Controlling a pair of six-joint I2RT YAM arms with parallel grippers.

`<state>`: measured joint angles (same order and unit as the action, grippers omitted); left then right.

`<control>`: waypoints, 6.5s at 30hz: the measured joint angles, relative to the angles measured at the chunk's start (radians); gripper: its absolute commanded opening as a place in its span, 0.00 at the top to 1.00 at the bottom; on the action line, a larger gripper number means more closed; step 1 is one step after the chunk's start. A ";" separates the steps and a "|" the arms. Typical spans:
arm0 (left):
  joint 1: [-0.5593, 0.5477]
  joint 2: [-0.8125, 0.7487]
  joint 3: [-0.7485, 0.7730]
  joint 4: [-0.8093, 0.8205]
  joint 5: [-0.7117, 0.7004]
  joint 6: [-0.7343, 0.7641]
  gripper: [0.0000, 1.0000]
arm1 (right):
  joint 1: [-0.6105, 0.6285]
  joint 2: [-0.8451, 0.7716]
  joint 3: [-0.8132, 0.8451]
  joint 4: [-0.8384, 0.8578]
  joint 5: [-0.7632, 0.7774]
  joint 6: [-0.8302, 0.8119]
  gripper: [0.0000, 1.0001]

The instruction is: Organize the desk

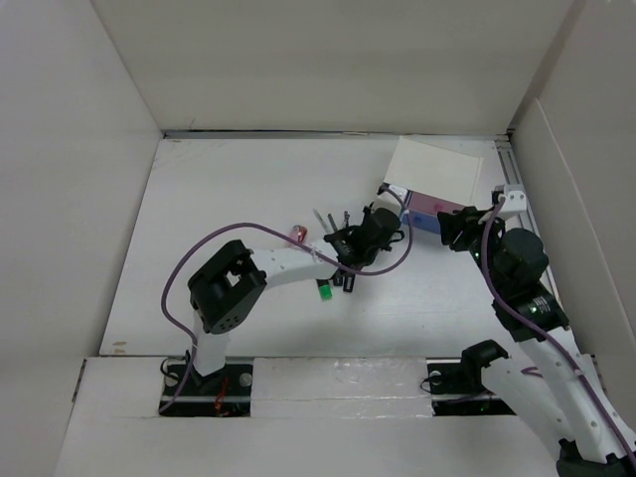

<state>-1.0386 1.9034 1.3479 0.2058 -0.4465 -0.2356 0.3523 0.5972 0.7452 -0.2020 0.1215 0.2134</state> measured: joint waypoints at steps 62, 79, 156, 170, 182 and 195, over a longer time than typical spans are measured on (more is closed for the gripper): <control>0.195 -0.760 -0.804 -0.170 -0.047 -0.401 0.34 | 0.003 0.040 -0.059 0.043 -0.087 0.000 0.58; 0.241 -0.510 -0.699 -0.143 -0.060 -0.314 0.38 | 0.003 0.050 -0.060 0.061 -0.103 0.000 0.56; 0.222 -0.399 -0.036 -0.243 0.522 -0.231 0.99 | 0.010 -0.041 -0.073 0.071 -0.069 0.005 0.56; 0.071 -0.174 0.179 -0.225 0.249 -0.126 0.99 | 0.010 -0.044 -0.073 0.063 -0.061 0.004 0.56; 0.006 -0.129 0.225 -0.264 0.023 -0.076 1.00 | 0.010 -0.049 -0.073 0.052 -0.051 0.004 0.56; 0.011 -0.061 0.225 -0.256 -0.002 -0.071 1.00 | 0.010 -0.066 -0.072 0.045 -0.050 0.004 0.56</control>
<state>-1.0275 1.8420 1.5734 -0.0498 -0.4480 -0.3065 0.3622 0.5312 0.6735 -0.1574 0.0715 0.2176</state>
